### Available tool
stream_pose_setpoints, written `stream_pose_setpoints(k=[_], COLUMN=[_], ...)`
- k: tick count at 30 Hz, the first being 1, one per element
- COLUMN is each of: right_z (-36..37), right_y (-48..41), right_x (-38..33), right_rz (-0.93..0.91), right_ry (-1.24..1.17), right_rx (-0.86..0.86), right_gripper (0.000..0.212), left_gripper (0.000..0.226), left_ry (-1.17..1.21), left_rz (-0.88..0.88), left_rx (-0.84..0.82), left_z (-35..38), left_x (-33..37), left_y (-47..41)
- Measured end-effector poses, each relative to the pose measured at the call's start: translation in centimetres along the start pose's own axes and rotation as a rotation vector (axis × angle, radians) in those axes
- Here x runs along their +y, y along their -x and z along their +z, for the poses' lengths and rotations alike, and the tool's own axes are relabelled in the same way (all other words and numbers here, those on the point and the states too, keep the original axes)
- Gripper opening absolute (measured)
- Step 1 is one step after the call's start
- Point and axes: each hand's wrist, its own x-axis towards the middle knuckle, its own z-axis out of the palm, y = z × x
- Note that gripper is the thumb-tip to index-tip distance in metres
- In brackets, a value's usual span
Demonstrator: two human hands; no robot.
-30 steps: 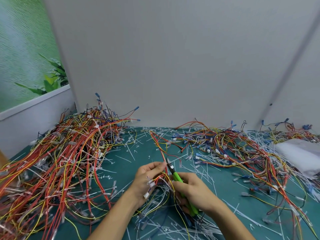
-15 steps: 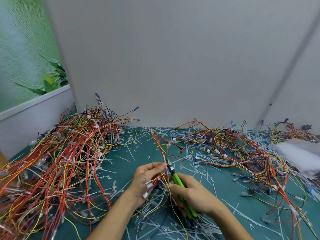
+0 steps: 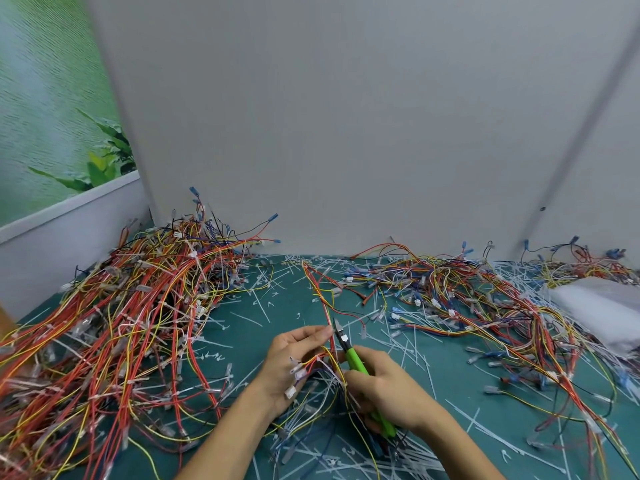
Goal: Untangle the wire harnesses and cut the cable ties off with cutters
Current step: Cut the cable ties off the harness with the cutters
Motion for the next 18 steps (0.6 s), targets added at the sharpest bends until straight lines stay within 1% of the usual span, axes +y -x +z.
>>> stream_pose_setpoints(k=[3,6,10,16,18], right_z=[0.02,0.02,0.02,0.01,-0.03], right_y=[-0.01,-0.02,-0.04,-0.01,0.08], right_x=[-0.13,-0.08,0.05,-0.18,-0.14], right_rz=[-0.006,-0.005,0.010,0.019,0.027], right_ry=[-0.025,0.000,0.024,-0.042,-0.065], right_rx=[-0.034,-0.024,0.003,-0.006,-0.013], right_gripper=[0.039,0.039,0.033,0.039,0.030], left_gripper=[0.020,0.019,0.017,0.025,0.029], left_ry=[-0.016,-0.020,-0.031,-0.062,-0.080], left_rz=[0.002,0.001,0.002,0.009,0.008], left_rx=[0.003,0.003,0.011,0.024,0.029], left_z=[0.04,0.06,-0.06,-0.16,-0.12], left_x=[0.02,0.04,-0.02,-0.29,-0.47], left_y=[0.07,0.08,0.05,-0.15,-0.21])
